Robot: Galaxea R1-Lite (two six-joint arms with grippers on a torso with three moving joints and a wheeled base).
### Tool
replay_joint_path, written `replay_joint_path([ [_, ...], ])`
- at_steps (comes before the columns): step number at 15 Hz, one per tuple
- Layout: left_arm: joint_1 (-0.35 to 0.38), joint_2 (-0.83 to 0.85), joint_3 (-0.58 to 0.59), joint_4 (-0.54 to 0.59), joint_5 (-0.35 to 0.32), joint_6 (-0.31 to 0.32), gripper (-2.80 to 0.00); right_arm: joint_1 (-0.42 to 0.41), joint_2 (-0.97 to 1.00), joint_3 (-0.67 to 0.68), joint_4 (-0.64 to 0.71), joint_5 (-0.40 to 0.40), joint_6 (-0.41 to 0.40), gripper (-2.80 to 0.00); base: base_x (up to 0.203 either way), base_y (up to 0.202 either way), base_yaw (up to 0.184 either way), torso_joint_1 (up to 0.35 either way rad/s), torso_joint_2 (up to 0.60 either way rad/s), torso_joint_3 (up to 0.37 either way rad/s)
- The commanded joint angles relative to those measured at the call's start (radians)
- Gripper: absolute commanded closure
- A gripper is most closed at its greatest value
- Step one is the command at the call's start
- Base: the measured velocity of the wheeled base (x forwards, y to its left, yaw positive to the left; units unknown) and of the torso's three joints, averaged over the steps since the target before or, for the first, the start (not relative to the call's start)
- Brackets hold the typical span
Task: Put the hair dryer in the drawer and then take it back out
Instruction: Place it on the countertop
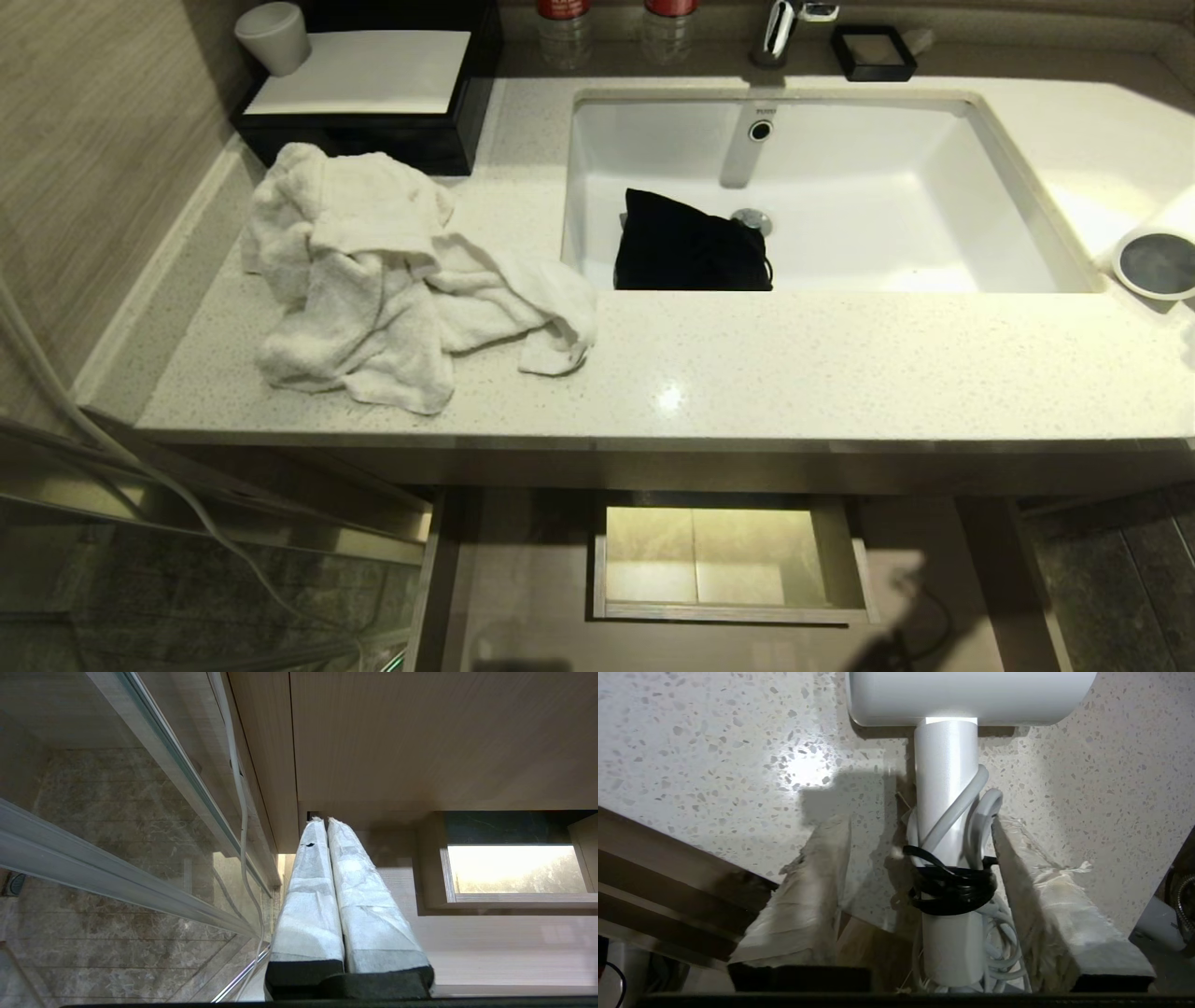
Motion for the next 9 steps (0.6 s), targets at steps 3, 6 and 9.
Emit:
replay_joint_path([
  [3,0.0,-0.001,0.001,0.0,0.0,0.0,0.0,0.001,-0.157,0.071,0.094,-0.005,0.001,0.0,0.0,0.0,0.0,0.0,0.0,0.0],
  [6,0.0,0.0,0.0,0.0,0.0,0.0,0.0,0.001,-0.189,0.074,0.144,-0.004,0.048,0.0,0.0,0.0,0.0,0.0,0.0,0.0],
  [9,0.0,0.0,0.002,0.0,0.0,0.0,0.0,0.044,-0.233,0.111,0.162,-0.01,0.275,0.0,0.0,0.0,0.0,0.0,0.0,0.0],
])
